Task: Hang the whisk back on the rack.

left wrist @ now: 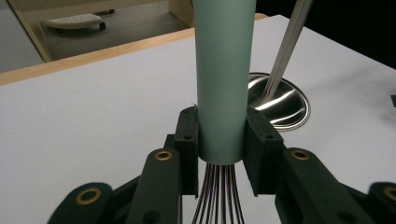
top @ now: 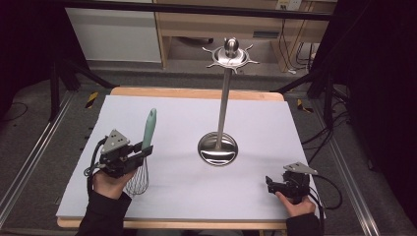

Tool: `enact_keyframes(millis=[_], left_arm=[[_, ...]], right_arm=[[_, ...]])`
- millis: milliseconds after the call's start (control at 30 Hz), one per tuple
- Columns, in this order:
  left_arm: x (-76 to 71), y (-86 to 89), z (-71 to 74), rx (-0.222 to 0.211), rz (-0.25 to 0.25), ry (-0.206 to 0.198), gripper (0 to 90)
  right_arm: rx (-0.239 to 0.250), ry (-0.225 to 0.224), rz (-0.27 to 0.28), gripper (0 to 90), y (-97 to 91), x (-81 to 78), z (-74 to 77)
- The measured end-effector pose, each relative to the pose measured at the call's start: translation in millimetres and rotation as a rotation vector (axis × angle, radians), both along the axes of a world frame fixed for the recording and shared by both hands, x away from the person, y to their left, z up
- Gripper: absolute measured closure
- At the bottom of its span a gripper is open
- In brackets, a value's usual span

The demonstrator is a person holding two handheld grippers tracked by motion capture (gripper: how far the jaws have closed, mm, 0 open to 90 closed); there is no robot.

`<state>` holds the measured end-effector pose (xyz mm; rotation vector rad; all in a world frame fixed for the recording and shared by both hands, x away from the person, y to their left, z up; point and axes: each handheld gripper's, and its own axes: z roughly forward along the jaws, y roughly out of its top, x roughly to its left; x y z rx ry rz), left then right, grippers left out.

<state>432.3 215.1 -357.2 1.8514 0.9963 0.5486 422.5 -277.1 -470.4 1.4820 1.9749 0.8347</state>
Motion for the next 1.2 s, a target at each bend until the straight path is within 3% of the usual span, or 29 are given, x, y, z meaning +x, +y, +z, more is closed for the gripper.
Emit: enact_keyframes(millis=[533, 1200], left_arm=[[4.7, -16.2, 23.0, -0.048, -0.048, -0.091, 68.8], [19.9, -43.9, 56.3, -0.092, -0.1, -0.144, 68.8]], right_arm=[[0.005, 0.006, -0.01, 10.8, 0.9, -0.2, -0.9], [0.004, 0.004, -0.007, 10.7, 0.2, 0.7, -1.5]])
